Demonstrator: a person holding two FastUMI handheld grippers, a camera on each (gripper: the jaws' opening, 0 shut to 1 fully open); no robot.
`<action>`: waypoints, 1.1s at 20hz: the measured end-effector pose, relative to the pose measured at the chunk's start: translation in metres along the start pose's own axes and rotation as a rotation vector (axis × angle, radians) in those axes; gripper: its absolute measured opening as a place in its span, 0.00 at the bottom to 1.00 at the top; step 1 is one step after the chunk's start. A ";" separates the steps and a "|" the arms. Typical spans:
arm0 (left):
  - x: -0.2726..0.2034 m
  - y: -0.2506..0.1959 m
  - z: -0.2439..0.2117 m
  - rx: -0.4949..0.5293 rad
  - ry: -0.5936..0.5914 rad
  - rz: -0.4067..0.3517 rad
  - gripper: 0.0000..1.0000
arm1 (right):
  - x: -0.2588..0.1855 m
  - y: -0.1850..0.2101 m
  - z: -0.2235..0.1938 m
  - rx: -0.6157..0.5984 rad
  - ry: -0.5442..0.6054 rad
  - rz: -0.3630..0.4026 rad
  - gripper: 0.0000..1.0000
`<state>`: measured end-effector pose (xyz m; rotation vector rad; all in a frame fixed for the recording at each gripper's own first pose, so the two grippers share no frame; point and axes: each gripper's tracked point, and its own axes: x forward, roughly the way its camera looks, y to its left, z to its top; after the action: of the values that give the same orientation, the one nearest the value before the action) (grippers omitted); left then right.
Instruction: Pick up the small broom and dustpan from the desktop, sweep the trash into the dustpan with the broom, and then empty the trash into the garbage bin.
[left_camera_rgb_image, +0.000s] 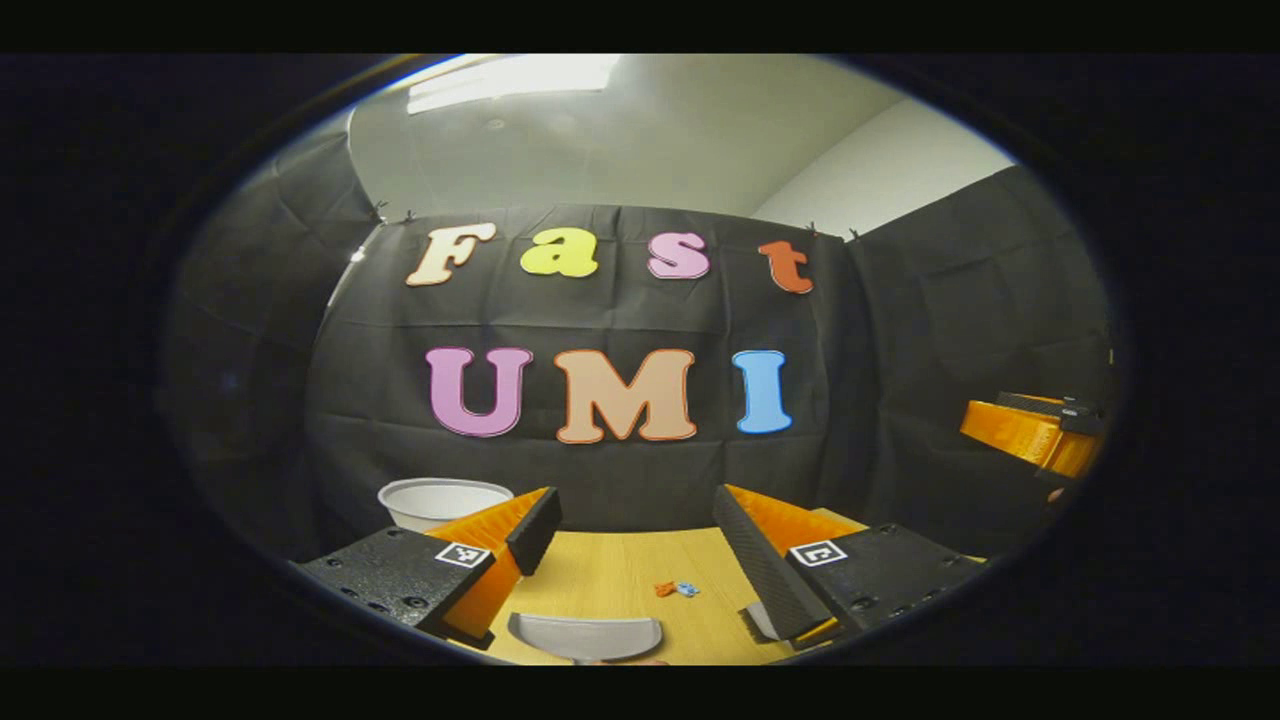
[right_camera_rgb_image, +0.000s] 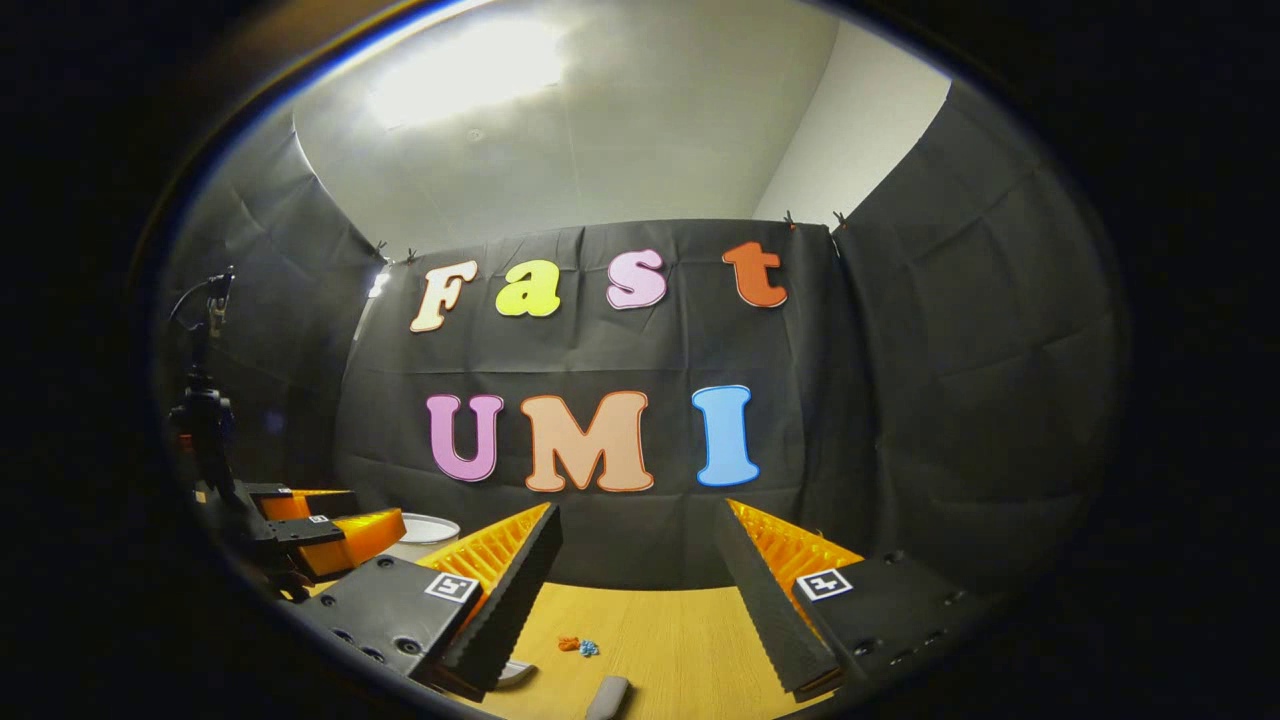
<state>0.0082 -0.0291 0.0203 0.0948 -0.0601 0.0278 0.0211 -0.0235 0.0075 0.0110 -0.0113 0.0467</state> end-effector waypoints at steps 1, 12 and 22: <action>-0.002 -0.001 0.001 0.002 -0.003 0.002 0.93 | 0.000 0.000 0.000 -0.004 0.001 0.005 0.99; -0.017 0.001 -0.001 0.029 0.003 0.060 0.93 | -0.002 -0.004 -0.007 -0.007 0.025 0.042 0.99; -0.028 0.011 -0.024 0.037 0.066 0.135 0.93 | 0.001 0.004 -0.034 -0.022 0.083 0.131 0.99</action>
<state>-0.0187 -0.0161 -0.0045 0.1263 0.0002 0.1665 0.0220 -0.0193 -0.0264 -0.0133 0.0709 0.1775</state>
